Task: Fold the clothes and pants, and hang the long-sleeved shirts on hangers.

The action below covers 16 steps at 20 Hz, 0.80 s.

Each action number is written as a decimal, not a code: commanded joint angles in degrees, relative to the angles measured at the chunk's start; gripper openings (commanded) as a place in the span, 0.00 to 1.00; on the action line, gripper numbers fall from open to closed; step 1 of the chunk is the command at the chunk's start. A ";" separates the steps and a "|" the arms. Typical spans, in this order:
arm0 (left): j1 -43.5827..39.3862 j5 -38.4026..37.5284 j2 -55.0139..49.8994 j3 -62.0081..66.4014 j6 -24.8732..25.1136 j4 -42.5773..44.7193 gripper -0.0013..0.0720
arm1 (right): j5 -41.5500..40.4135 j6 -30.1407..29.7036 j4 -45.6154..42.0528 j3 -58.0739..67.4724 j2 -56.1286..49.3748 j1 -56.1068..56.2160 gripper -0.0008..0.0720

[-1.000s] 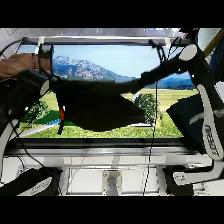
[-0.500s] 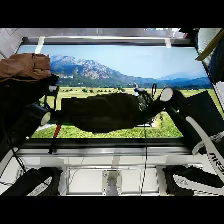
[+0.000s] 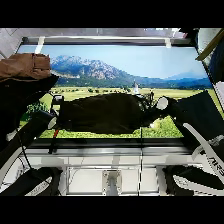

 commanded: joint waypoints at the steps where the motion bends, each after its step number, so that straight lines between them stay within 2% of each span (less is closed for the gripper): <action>1: -0.02 0.76 0.87 2.43 -0.22 -0.81 0.96 | 9.35 1.38 -3.08 5.42 2.62 0.02 0.61; 4: -0.02 2.32 5.92 9.60 -0.20 -0.79 0.96 | 18.88 -0.07 -18.03 15.61 5.99 0.02 0.61; 5: -0.02 4.00 7.52 11.34 -0.20 -0.79 0.96 | 19.15 -0.17 -20.83 18.73 6.75 -0.17 0.59; 6: -0.02 6.32 9.11 12.44 -0.20 -0.79 0.96 | 16.79 1.03 -20.63 20.55 7.45 -0.74 0.52; 7: -0.02 8.83 10.54 12.74 -0.17 -0.70 0.96 | 13.57 1.99 -19.37 20.90 8.02 -1.60 0.52; 9: -0.02 10.10 12.15 12.72 -0.17 0.57 0.96 | 12.26 1.99 -15.82 20.00 6.93 -5.27 0.55; 10: -0.02 9.46 12.59 12.74 -0.17 0.74 0.96 | 11.32 1.99 -12.81 18.67 5.97 -8.52 0.65; 11: -0.02 8.96 12.81 12.72 -0.15 0.74 0.96 | 10.71 1.97 -9.66 17.38 4.76 -12.28 0.67; 12: -0.02 8.76 12.94 12.74 -0.15 0.74 0.96 | 10.45 1.97 -5.60 16.00 3.06 -16.98 0.72; 14: -0.02 8.74 12.98 12.72 -0.17 0.72 0.96 | 9.60 1.51 3.02 12.68 -0.50 -26.23 0.72; 15: -0.02 8.74 12.96 12.72 -0.17 0.72 0.96 | 8.57 0.33 7.02 10.95 -2.32 -29.88 0.73; 16: -0.02 8.76 12.92 12.72 -0.17 0.72 0.96 | 7.13 -1.92 11.13 8.87 -4.33 -32.92 0.77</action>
